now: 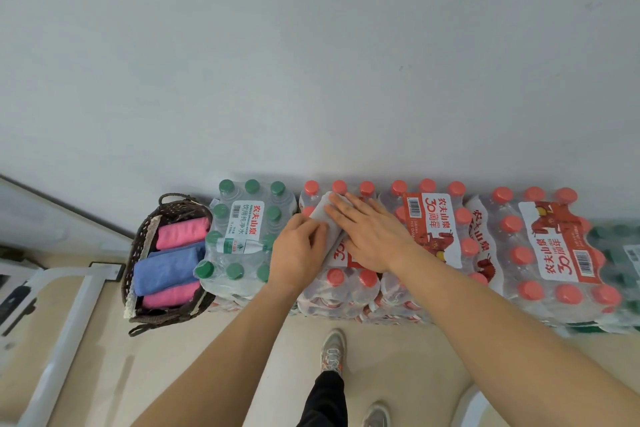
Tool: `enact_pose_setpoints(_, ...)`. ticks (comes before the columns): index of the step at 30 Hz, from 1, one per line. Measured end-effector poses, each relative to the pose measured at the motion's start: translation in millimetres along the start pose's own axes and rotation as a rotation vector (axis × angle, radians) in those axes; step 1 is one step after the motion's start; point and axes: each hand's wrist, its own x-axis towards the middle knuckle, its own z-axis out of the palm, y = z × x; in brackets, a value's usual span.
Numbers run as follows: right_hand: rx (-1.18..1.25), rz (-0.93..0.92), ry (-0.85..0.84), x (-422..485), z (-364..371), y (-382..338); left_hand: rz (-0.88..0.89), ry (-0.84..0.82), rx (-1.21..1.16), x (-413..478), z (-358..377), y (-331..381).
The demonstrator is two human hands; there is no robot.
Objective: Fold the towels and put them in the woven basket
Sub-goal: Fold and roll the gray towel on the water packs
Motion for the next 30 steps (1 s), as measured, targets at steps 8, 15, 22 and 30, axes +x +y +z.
enact_pose_setpoints(8, -0.061, 0.030, -0.068, -5, 4, 3, -0.263, 0.050, 0.306, 9, 16, 11)
enact_pose_setpoints(15, -0.090, 0.000, 0.117, 13, -14, 0, -0.159, 0.173, 0.478, -3, 45, -7)
enact_pose_setpoints(22, -0.053, -0.027, 0.008, 63, -13, 3, -0.199, 0.131, 0.439, -5, 48, -8)
enact_pose_setpoints(30, -0.065, 0.025, -0.055, 66, -2, 13, -0.238, 0.055, 0.439, 0, 44, -7)
